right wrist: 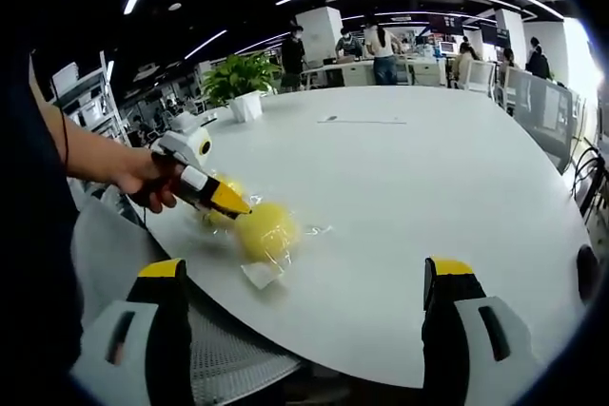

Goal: Compare the silicone blocks by pressing each to a similar depth, holding the contact briefly, and releasing to observe deformation and rebound differences across the visible hardness samples.

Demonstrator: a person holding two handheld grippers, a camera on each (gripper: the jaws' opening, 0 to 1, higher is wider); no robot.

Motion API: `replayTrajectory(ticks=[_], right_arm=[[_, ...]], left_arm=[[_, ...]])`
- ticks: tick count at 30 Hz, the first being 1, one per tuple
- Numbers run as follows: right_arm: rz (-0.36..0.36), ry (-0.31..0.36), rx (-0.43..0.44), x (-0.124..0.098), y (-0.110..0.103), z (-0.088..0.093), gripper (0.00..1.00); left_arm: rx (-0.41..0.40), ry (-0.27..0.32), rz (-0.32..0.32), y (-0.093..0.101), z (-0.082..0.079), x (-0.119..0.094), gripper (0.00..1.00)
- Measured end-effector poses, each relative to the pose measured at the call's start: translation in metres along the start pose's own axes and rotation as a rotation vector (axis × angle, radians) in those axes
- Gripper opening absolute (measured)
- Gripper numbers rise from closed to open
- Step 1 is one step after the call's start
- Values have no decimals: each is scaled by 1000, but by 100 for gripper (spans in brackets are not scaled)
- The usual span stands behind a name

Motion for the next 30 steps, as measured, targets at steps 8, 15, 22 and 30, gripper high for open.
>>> replayTrajectory(ticks=[8,15,22,30], right_arm=[[-6,3,-3,2,0,-4,97],[-1,-1,-1,1,2,-3,97],[-6,-8,-5,3,-1,-3,97],[-6,-7,-11,4,-1,-5,97]], left_arm=[[50,-37,-10,0,6,4,34],[88,-42,-22,0,7,8,27],[58,-87,-38,-6,4,7,14],[29,-91,-18,-1,4,7,4]])
Point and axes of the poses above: the point that each gripper's makers call its tool centre point, and the gripper's own axes: x roughly forward along the fingers, y roughly to its right, z roughly out of its underside, the point moved 5 cm from there along -x, roughly backward along the fingers, and after that the axes turned 10 degrees about x, right-handed, at the moved point
